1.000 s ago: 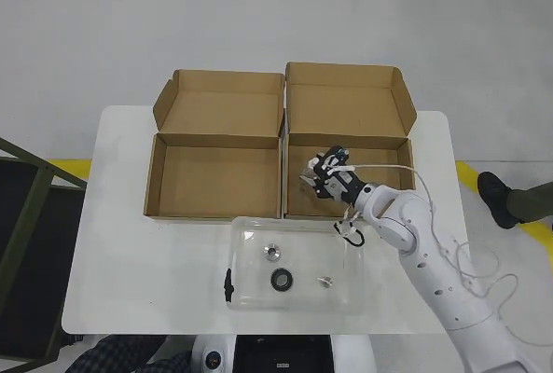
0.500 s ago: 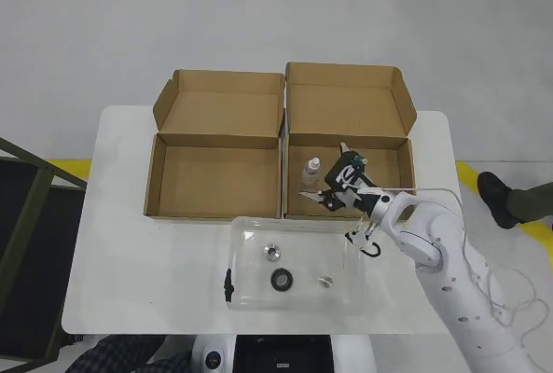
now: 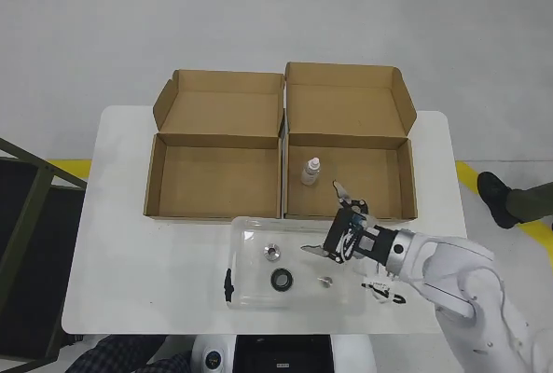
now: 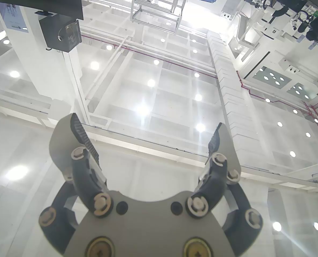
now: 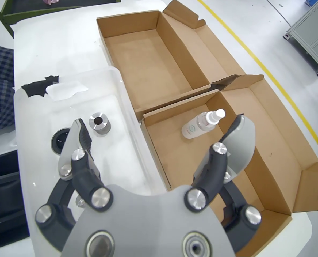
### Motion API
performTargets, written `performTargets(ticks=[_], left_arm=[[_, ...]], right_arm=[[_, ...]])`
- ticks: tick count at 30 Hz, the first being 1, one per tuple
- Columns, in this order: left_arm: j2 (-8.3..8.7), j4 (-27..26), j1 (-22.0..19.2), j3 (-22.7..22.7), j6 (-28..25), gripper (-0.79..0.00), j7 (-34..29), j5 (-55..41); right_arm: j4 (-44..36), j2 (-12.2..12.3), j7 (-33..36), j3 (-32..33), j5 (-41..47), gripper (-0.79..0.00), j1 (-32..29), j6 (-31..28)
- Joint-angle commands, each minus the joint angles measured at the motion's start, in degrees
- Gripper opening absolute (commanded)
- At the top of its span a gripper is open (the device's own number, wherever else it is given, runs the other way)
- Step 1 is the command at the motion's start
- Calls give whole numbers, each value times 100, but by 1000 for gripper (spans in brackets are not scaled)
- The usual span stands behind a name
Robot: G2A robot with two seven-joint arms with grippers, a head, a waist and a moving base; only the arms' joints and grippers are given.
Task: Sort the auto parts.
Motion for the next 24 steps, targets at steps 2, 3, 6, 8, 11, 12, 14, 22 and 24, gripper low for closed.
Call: performTargets(ticks=[2,3,6,8,11,12,14,22,24], left_arm=[[0,0,0,0,0,0,0,0],[0,0,0,0,0,0,0,0],[0,0,0,0,0,0,0,0],[0,0,0,0,0,0,0,0],[0,0,0,0,0,0,0,0],[0,0,0,0,0,0,0,0],[0,0,0,0,0,0,0,0],[0,0,0,0,0,0,0,0],[0,0,0,0,0,0,0,0]], right_arm=[[-95,44,94,99,-120,0,-221,-190],[-116,59,124,128,-164,0,-291,-259],[-114,102,195,194,-317,0,-462,-447],[-85,127,255,207,-414,0,-552,-569],[-81,163,394,172,-558,0,-667,-755],[-80,174,431,153,-590,0,-697,-811],[-88,194,514,115,-663,0,-746,-910],[-82,263,769,-30,-828,0,-863,-1124],[-44,275,834,-75,-822,0,-858,-1130]])
